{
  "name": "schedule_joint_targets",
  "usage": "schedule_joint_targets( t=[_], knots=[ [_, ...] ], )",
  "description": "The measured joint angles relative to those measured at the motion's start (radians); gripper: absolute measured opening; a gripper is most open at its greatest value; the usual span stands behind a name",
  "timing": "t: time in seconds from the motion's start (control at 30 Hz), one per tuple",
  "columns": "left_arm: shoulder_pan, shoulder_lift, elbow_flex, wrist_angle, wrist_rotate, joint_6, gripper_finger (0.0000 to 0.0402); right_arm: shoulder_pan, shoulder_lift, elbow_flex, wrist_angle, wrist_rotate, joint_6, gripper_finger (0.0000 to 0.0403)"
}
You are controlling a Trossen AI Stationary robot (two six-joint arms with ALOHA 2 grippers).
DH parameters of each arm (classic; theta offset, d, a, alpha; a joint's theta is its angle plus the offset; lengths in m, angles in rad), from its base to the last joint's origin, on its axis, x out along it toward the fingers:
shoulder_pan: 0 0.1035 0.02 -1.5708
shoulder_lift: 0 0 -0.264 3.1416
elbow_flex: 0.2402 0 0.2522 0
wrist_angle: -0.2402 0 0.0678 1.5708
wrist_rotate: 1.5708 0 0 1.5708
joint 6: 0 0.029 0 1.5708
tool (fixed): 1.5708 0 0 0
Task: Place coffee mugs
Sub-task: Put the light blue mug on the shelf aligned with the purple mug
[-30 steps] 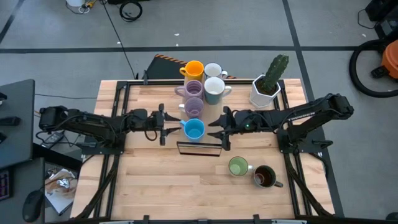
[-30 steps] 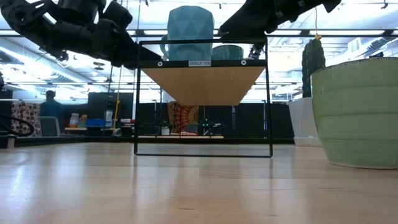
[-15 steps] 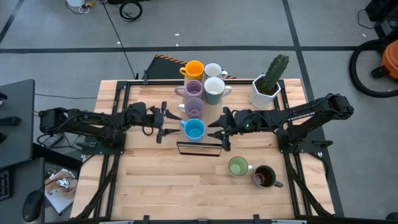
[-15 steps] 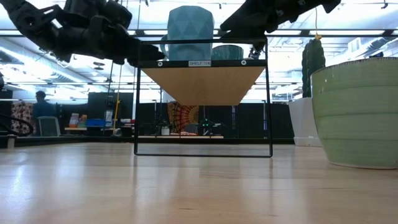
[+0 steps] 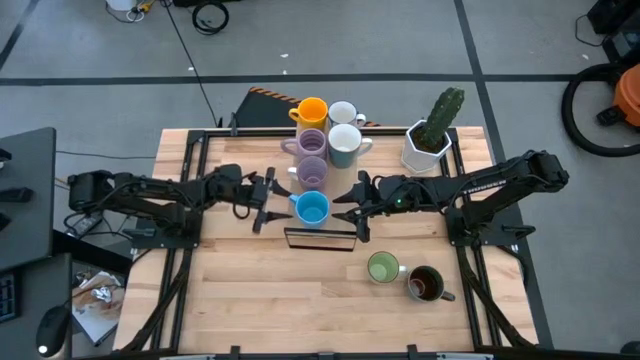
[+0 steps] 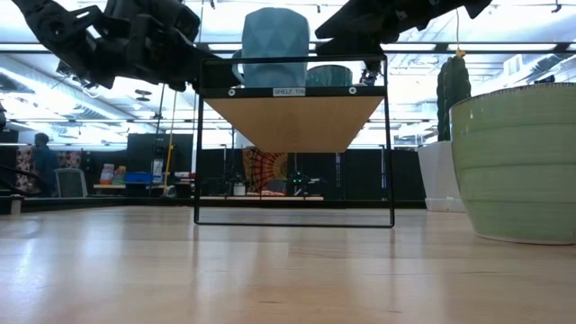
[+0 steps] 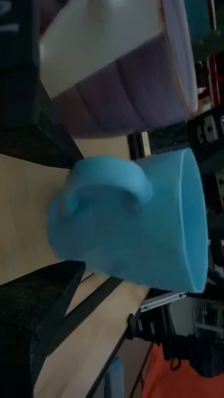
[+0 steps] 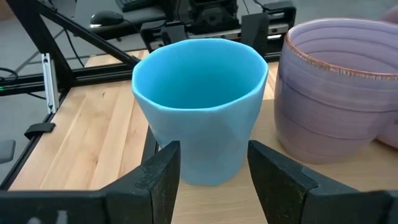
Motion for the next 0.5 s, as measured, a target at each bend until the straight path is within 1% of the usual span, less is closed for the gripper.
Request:
schedule_joint_targets(
  t=[0.37, 0.5],
  knots=[
    [-0.026, -0.005, 0.0, -0.035, 0.018, -0.014, 0.0263, -0.001, 0.001, 0.0, 0.027, 0.003, -0.006, 0.0194],
    [-0.044, -0.012, 0.0, -0.047, 0.021, -0.011, 0.0263, -0.001, 0.031, 0.0, 0.055, 0.0, -0.006, 0.0194]
  ],
)
